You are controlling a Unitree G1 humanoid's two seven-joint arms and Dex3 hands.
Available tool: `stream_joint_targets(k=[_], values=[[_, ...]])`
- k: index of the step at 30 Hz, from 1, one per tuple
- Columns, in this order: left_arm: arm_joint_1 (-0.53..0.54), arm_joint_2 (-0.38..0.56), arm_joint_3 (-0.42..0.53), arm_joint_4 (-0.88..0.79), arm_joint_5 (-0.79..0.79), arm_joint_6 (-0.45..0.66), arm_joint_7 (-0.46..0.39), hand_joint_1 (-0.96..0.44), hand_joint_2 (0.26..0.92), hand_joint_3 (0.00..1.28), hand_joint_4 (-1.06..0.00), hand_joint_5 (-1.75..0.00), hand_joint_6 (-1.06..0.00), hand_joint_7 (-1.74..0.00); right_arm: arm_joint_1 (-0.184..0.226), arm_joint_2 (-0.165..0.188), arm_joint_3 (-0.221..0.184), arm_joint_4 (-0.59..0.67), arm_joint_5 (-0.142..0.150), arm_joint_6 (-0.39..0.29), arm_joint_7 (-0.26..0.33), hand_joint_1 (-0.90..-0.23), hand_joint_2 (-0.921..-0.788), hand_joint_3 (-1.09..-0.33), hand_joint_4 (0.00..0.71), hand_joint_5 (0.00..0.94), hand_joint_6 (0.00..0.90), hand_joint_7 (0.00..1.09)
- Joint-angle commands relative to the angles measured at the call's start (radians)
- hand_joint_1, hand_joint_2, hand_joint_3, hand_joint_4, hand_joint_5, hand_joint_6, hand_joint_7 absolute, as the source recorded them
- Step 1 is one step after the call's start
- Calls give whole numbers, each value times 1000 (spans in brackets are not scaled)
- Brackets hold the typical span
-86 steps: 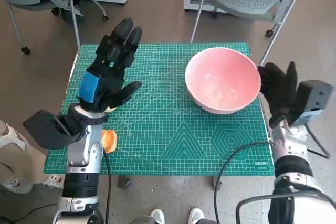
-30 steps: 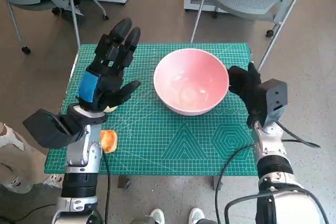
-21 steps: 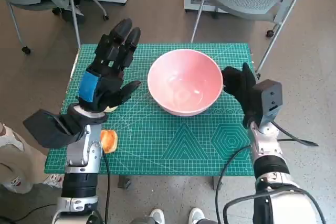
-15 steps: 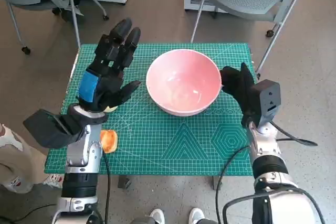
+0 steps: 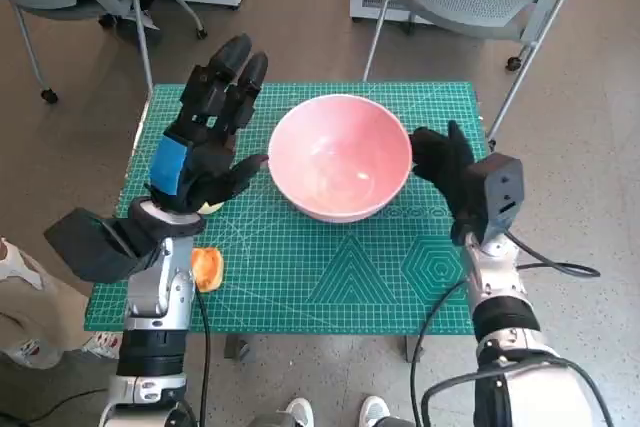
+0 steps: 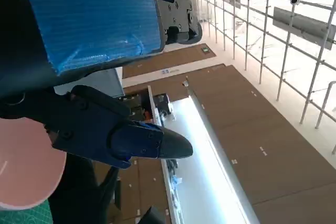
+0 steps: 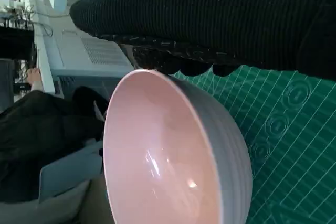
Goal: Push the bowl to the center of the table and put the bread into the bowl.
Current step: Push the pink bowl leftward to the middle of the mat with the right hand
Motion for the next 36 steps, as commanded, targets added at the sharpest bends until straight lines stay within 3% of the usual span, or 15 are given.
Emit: stream_joint_targets(k=[1,25,36], values=[[6,-1,0,8,3,-9,5,-634,921,208,-84,0,-7,-421,15,12,9,5,-9,6,15,-701,-921,-814,99,4,127,42],[6,-3,-4,22,3,-12,2,-639,921,206,-87,-1,-6,-428,14,13,10,4,-2,2,38,-654,-921,-843,96,0,123,39],[11,-3,-1,29,-3,-14,-7,-642,921,202,-90,-2,-9,-425,7,-14,1,-7,6,-14,45,-659,-921,-839,96,0,124,39]])
